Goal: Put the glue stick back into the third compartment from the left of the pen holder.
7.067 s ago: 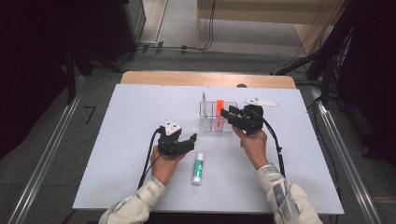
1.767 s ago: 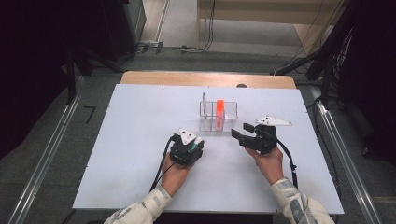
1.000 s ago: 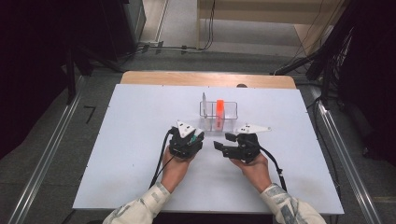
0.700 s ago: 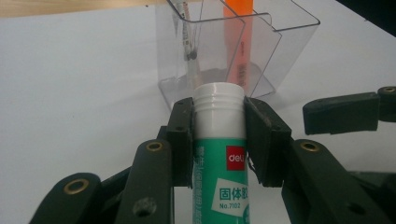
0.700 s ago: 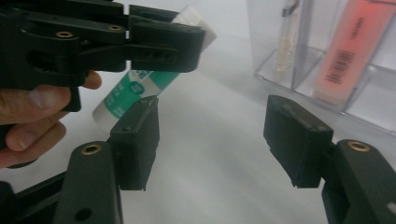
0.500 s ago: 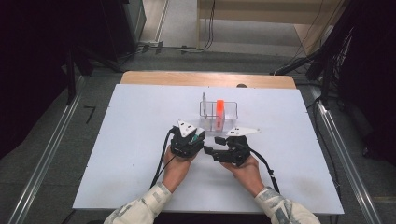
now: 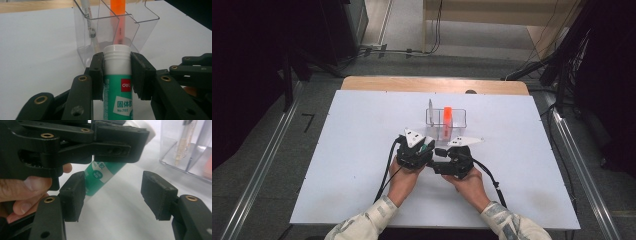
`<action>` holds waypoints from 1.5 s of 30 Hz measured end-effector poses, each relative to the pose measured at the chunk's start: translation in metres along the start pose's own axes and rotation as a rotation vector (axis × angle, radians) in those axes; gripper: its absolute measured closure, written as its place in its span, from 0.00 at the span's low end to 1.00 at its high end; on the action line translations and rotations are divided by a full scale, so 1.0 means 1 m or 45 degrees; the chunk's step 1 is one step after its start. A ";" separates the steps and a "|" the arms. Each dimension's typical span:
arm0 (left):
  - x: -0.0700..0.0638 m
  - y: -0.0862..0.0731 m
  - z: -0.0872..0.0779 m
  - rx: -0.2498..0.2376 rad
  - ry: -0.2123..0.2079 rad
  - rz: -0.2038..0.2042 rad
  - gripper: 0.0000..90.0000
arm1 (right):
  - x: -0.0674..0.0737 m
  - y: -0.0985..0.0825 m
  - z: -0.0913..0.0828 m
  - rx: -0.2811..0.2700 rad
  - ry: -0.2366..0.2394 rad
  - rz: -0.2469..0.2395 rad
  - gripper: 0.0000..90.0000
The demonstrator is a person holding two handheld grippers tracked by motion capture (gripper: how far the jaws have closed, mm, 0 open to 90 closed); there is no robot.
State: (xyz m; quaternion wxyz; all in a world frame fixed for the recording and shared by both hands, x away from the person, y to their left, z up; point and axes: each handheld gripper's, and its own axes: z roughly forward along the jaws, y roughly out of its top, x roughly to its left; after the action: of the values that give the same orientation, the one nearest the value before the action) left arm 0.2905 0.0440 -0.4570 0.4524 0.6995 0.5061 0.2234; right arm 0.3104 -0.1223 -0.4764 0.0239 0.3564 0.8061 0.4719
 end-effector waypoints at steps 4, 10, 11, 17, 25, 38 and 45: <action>-0.001 0.000 0.000 -0.006 -0.005 -0.005 0.72 | 0.000 0.002 0.002 -0.014 0.022 0.013 0.39; -0.004 0.000 -0.002 -0.016 -0.022 -0.009 0.72 | 0.000 0.001 0.005 -0.007 0.019 0.010 0.43; -0.004 0.000 -0.002 -0.017 -0.025 -0.009 0.72 | 0.000 0.001 0.004 -0.007 0.018 0.012 0.45; -0.007 0.001 -0.004 -0.031 -0.039 -0.012 0.72 | -0.003 0.002 0.005 -0.011 0.038 0.024 0.56; -0.009 0.001 -0.007 -0.049 -0.044 -0.006 0.72 | -0.011 0.002 0.004 0.002 0.091 0.109 0.68; -0.011 0.000 -0.010 -0.082 -0.051 0.000 0.67 | -0.014 0.002 0.001 -0.009 0.100 0.143 0.71; -0.006 0.001 -0.012 -0.089 -0.063 -0.008 0.59 | -0.019 0.002 -0.001 -0.021 0.056 0.137 0.71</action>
State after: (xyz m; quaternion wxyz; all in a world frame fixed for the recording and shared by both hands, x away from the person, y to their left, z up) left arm 0.2795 0.0429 -0.4496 0.4895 0.6870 0.4890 0.2222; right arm 0.3250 -0.1338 -0.4793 -0.0164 0.3885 0.7822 0.4868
